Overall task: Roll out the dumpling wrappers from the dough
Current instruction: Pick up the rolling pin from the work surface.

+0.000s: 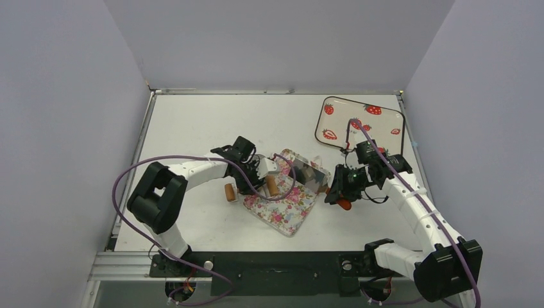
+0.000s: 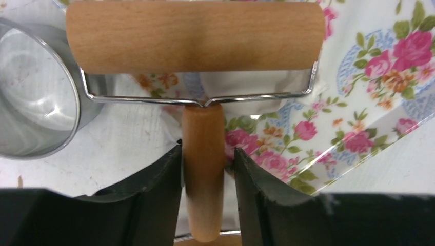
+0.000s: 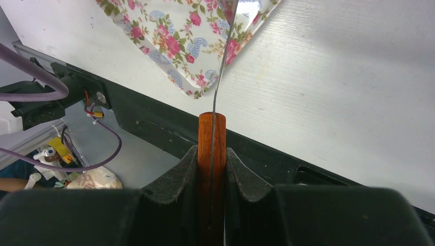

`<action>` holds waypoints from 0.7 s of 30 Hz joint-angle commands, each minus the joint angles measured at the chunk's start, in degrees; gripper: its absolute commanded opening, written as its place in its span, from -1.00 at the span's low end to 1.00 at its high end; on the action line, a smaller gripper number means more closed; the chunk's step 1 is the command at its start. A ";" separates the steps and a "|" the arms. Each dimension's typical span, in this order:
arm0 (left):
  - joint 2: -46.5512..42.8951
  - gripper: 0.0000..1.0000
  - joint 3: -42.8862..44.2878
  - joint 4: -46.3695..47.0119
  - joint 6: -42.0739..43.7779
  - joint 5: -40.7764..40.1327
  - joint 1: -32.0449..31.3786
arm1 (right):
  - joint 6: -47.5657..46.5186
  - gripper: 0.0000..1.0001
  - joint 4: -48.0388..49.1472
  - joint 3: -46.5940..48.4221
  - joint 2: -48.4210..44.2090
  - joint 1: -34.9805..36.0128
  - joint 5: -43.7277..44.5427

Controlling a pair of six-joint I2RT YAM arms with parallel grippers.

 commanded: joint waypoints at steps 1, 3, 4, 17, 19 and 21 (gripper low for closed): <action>1.06 -0.51 0.69 -0.51 1.60 -0.73 -0.52 | -0.37 -1.00 2.83 1.35 0.31 0.42 -1.05; 0.11 -0.93 2.29 -2.57 1.02 0.77 -0.22 | -0.33 -1.00 2.85 1.34 0.34 0.42 -1.12; -0.32 -0.99 2.91 -3.47 0.80 2.19 -0.01 | -0.33 -1.00 2.84 1.27 0.28 0.42 -1.07; -8.51 -1.00 10.51 -3.54 -6.92 10.15 0.27 | -0.59 -1.00 2.39 1.20 0.34 -0.81 -1.13; -5.47 -1.00 13.34 1.42 -12.89 7.24 -1.71 | -0.23 -1.00 0.88 0.89 -0.81 -3.61 -1.80; -2.28 -1.00 16.28 6.55 -18.69 5.38 -3.12 | -0.73 -1.00 -1.63 0.09 -2.97 -8.17 -2.76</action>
